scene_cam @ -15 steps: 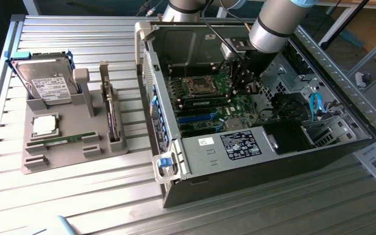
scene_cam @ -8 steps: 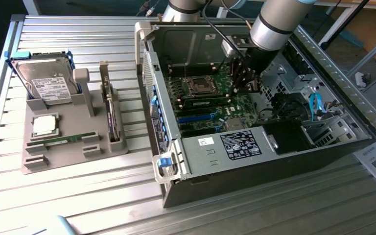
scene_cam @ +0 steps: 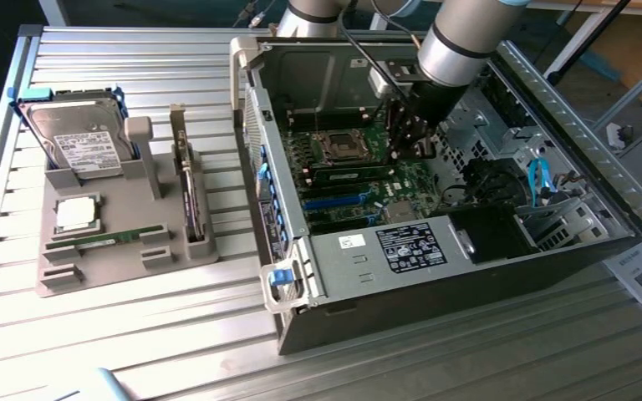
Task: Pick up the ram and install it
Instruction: 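Press down the ram until it locks into place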
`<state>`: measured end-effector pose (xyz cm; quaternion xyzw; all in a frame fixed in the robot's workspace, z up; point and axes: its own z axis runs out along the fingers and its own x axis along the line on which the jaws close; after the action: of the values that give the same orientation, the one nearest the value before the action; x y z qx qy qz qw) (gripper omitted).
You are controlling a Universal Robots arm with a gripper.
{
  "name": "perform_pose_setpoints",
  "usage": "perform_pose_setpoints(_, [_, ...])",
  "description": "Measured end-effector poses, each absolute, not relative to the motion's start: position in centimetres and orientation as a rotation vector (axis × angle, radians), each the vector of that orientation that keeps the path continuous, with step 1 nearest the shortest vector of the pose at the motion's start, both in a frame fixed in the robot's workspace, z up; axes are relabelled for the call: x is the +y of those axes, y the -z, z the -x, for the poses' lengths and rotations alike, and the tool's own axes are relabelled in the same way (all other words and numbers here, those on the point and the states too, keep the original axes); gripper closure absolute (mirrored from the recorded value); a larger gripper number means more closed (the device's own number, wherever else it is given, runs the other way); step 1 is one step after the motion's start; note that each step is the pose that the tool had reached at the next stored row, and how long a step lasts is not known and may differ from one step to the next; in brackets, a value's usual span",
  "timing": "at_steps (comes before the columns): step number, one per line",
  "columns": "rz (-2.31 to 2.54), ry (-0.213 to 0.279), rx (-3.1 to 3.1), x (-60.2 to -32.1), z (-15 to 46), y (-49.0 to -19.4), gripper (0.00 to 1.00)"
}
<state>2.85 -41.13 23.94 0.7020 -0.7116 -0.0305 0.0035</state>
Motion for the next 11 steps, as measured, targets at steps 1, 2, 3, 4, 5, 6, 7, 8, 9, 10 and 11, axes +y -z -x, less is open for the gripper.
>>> perform_pose_setpoints(1, [-2.2,0.096,-2.23,-41.1,-2.4,-23.9,0.9])
perform_pose_setpoints(2, [-2.2,0.096,-2.231,-41.1,-2.0,-23.9,0.9])
perform_pose_setpoints(3, [-2.2,0.096,-2.231,-41.1,-1.5,-23.9,0.9])
perform_pose_setpoints(4, [-2.201,0.096,-2.23,-41.1,-1.0,-23.9,0.9])
perform_pose_setpoints(5, [-2.2,0.096,-2.23,-41.1,-0.7,-23.9,0.9])
perform_pose_setpoints(6, [-2.2,0.096,-2.231,-41.1,-0.5,-23.9,0.9])
perform_pose_setpoints(7, [-2.2,0.096,-2.231,-41.1,-0.2,-23.9,0.9])
perform_pose_setpoints(8, [-2.2,0.096,-2.23,-41.1,0.1,-23.9,0.9])
perform_pose_setpoints(9, [-2.2,0.096,-2.23,-41.1,0.4,-23.9,0.9])
perform_pose_setpoints(10, [-2.2,0.096,-2.23,-41.1,0.7,-23.9,0.9])
perform_pose_setpoints(11, [-2.2,0.096,-2.23,-41.1,1.0,-23.9,0.9])
